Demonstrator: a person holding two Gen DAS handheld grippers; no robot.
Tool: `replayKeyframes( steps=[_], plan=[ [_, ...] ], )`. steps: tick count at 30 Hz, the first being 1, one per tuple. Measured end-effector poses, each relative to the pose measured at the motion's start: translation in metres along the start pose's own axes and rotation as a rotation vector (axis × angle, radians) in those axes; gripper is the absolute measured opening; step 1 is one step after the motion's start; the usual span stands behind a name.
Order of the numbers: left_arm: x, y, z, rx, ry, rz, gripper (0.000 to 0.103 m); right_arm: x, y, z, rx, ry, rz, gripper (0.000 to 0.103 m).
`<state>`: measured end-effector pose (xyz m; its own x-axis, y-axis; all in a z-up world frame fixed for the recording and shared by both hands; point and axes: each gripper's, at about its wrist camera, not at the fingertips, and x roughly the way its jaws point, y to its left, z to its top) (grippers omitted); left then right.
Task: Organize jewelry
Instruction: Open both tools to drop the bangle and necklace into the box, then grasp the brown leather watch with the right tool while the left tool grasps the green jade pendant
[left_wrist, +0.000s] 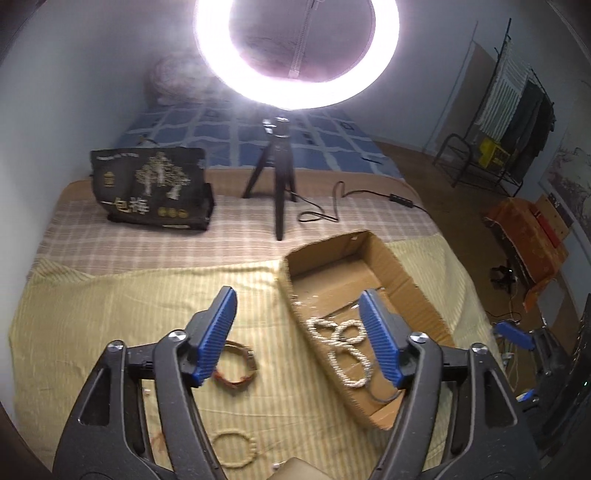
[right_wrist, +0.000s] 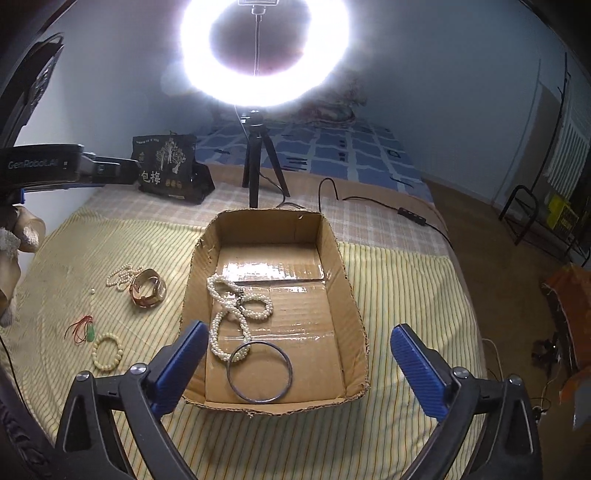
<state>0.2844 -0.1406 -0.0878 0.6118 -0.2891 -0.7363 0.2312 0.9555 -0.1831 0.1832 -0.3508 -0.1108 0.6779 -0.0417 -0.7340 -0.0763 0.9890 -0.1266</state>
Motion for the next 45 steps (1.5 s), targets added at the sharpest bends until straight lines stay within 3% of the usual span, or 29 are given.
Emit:
replayKeyframes(
  steps=[14, 26, 35, 39, 45],
  plan=[
    [-0.026, 0.083, -0.018, -0.002, -0.004, 0.159, 0.075, -0.001, 0.031, 0.012, 0.007, -0.091, 0.063, 0.101],
    [-0.032, 0.146, -0.047, -0.057, 0.063, 0.226, 0.075, 0.021, 0.087, 0.029, -0.021, 0.001, 0.167, 0.096],
    [-0.018, 0.164, -0.085, -0.065, 0.162, 0.147, 0.075, 0.053, 0.109, 0.03, 0.01, 0.093, 0.265, 0.078],
    [-0.007, 0.168, -0.105, -0.1, 0.232, 0.08, 0.058, 0.069, 0.113, 0.028, 0.039, 0.142, 0.309, 0.066],
    [0.01, 0.169, -0.13, -0.184, 0.326, -0.005, 0.057, 0.089, 0.116, 0.027, 0.094, 0.205, 0.377, 0.048]
  ],
)
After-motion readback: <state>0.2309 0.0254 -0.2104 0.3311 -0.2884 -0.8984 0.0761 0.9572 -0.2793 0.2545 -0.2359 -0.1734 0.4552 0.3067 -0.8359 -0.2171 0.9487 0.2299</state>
